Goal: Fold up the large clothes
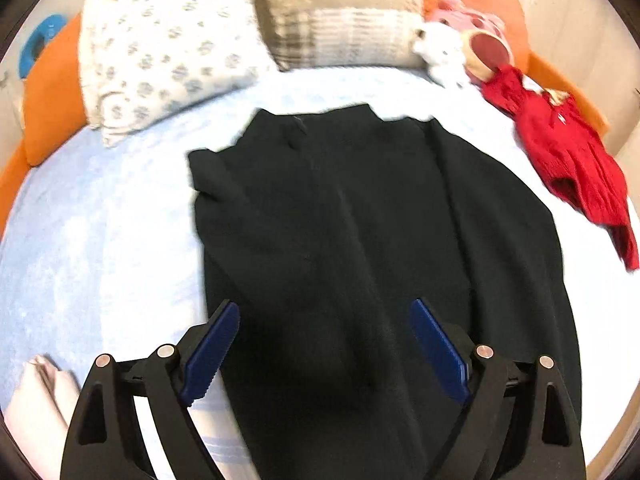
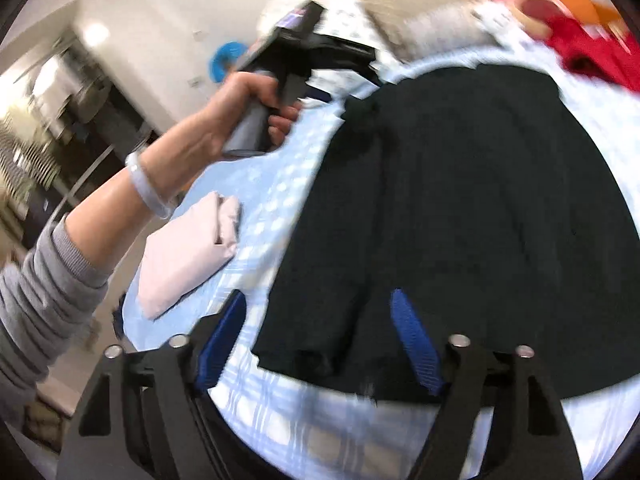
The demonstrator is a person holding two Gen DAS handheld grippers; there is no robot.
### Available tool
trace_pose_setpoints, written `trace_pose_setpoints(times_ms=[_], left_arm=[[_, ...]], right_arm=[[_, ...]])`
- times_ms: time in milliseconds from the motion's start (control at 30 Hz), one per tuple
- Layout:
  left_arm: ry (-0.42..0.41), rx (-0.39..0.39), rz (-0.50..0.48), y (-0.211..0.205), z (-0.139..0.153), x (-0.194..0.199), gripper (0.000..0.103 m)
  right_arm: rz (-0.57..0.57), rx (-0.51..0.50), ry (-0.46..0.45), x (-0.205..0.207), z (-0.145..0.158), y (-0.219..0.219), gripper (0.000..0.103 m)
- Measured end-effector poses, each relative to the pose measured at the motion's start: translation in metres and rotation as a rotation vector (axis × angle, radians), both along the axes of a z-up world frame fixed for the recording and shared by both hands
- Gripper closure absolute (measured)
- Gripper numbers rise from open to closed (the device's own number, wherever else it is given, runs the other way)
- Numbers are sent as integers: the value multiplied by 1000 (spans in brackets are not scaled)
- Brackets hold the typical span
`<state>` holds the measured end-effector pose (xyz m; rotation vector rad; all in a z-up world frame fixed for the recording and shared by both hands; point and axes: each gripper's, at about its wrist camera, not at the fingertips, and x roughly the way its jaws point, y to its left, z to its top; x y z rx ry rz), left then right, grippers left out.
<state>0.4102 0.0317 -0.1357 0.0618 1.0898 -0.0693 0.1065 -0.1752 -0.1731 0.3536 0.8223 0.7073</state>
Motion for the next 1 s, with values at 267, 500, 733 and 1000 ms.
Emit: trace_pose_setpoints(times_ms=[267, 500, 733, 1000], left_arm=[[97, -84, 132, 41, -54, 42, 23], [141, 6, 13, -6, -90, 45, 18], [45, 174, -53, -59, -27, 21, 16], [53, 203, -284, -222, 4, 5, 8]], right_arm=[[191, -270, 25, 36, -24, 71, 71], [195, -369, 73, 33, -43, 71, 70], [15, -134, -8, -9, -2, -28, 29], [-300, 11, 122, -24, -37, -184, 28]])
